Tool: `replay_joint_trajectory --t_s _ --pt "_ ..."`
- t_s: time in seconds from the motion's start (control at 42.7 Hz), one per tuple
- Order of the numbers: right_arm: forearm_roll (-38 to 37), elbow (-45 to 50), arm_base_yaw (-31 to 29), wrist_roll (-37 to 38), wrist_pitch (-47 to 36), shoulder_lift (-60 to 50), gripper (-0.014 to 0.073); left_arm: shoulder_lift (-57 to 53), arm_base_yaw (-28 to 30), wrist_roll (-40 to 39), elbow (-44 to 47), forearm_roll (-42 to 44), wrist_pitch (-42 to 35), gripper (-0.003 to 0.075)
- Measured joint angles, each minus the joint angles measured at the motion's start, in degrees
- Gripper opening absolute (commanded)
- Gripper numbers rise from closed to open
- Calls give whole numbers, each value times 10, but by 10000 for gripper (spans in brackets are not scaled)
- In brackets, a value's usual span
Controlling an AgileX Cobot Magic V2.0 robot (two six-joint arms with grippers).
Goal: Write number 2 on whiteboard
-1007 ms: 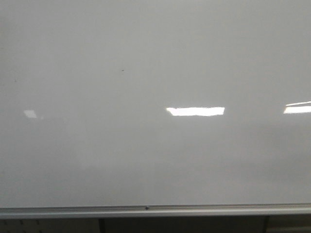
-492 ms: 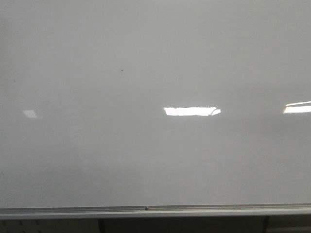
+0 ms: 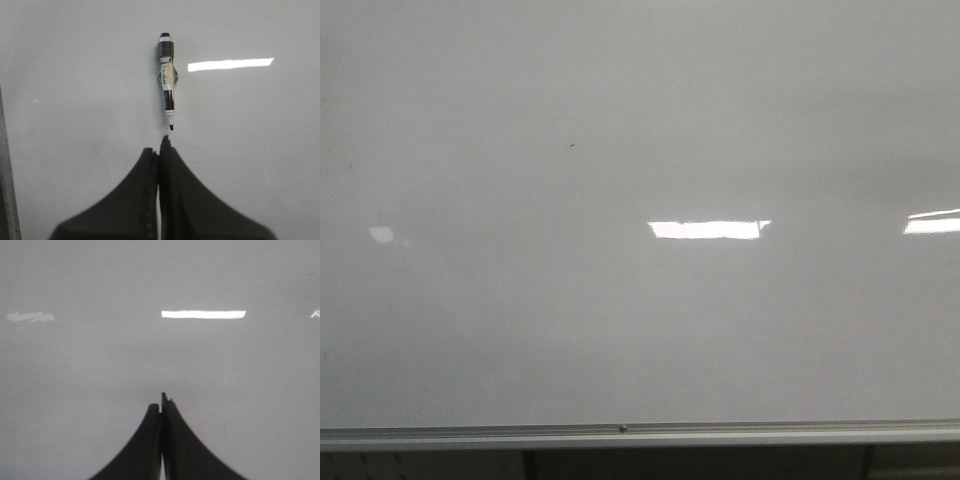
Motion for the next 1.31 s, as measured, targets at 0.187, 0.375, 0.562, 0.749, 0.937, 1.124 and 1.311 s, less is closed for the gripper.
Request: replay_joint_trajectory --t_s 0.187,0.375,0.562,0.749,0.937,1.124,1.311 --pt "0 0 0 1 0 0 427 2 0 0 0 4 1 527" --pt "0 0 0 1 0 0 447 5 0 0 0 -2 1 576" --pt "0 0 0 1 0 0 447 87 0 0 -11 -2 -21 575" --pt "0 0 0 1 0 0 447 261 0 0 -74 -2 -41 571" --pt "0 0 0 1 0 0 447 414 0 0 -170 -5 -45 566" --pt "0 0 0 1 0 0 447 525 0 0 -241 -9 -45 565" --pt "0 0 0 2 0 0 447 609 0 0 -294 -9 -49 565"
